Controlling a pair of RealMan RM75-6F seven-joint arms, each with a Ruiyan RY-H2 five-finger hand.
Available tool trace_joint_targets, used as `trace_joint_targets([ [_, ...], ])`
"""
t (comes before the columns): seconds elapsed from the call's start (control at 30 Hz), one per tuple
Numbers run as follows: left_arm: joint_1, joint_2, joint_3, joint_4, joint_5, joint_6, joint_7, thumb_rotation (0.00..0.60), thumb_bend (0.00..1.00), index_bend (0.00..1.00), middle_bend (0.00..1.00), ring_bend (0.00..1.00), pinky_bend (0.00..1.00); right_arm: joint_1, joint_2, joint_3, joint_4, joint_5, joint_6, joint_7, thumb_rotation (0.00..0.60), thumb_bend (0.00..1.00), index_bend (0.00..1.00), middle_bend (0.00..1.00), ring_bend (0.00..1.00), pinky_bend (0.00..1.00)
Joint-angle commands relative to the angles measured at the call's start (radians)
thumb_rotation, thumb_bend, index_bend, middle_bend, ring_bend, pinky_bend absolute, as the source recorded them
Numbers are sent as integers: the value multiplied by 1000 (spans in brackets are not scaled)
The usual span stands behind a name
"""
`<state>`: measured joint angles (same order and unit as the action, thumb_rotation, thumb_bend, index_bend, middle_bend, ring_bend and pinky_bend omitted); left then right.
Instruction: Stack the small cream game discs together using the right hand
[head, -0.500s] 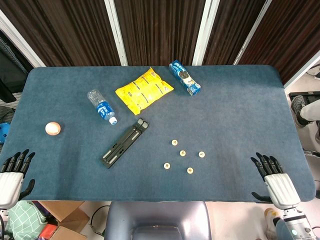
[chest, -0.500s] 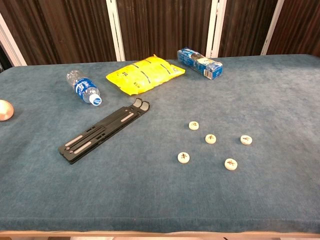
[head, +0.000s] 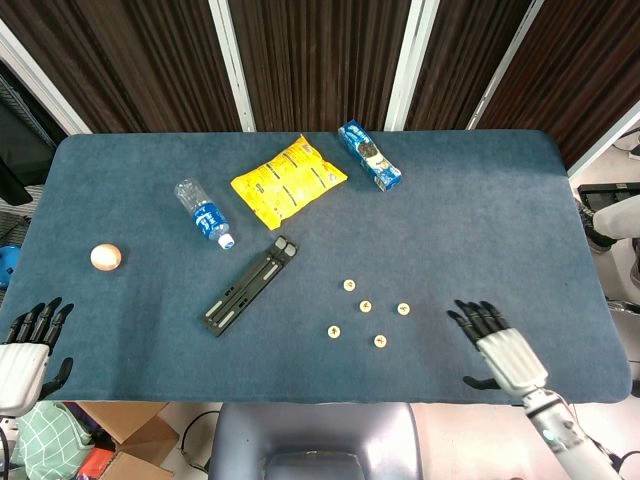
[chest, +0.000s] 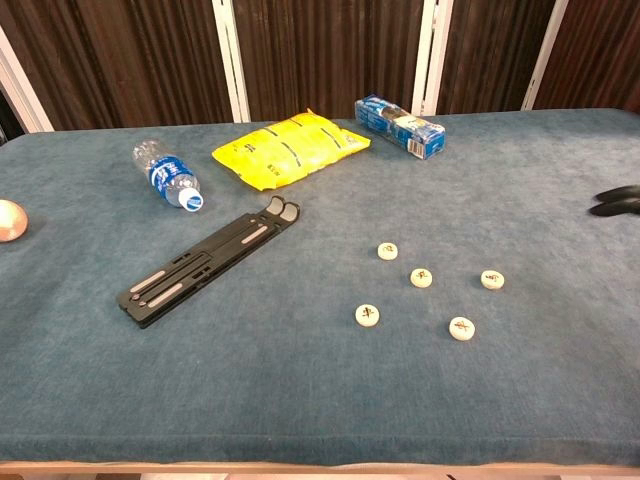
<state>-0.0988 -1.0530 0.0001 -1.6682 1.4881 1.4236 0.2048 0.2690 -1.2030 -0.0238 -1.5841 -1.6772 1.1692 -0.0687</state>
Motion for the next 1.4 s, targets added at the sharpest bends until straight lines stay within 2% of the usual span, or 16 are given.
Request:
trace_joint_targets([
  [0.03,-2,0,1,0,3,-2,-3,600,425,33,0,0,129,166,-80,60,-43,38,-215,-85,600,161,251,0,0,0],
  [0.23,3,16,-1,-1,6,12,-24,600,425,25,0,0,129,238,-205,100,22,118,-292,-167,600,296,416,0,0,0],
  [0.33,9,23,-3,-3,9,24,-37,600,426,24,0,0,129,262,-245,106,63,157,-323,-198,600,351,447,0,0,0],
  [0.5,16,27,0,-6,16,38,-39,600,426,22,0,0,129,289,-285,112,107,211,-350,-225,600,385,470,0,0,0],
  [0.83,18,28,-4,-10,15,44,-39,600,425,20,0,0,129,307,-288,94,123,238,-353,-233,600,407,497,0,0,0],
  [1.2,20,29,-6,-9,17,45,-41,600,425,17,0,0,129,330,-299,75,136,280,-368,-265,600,504,530,0,0,0],
  [1.4,21,32,-6,-9,17,46,-47,600,425,17,0,0,129,336,-300,69,135,303,-364,-277,600,512,540,0,0,0],
])
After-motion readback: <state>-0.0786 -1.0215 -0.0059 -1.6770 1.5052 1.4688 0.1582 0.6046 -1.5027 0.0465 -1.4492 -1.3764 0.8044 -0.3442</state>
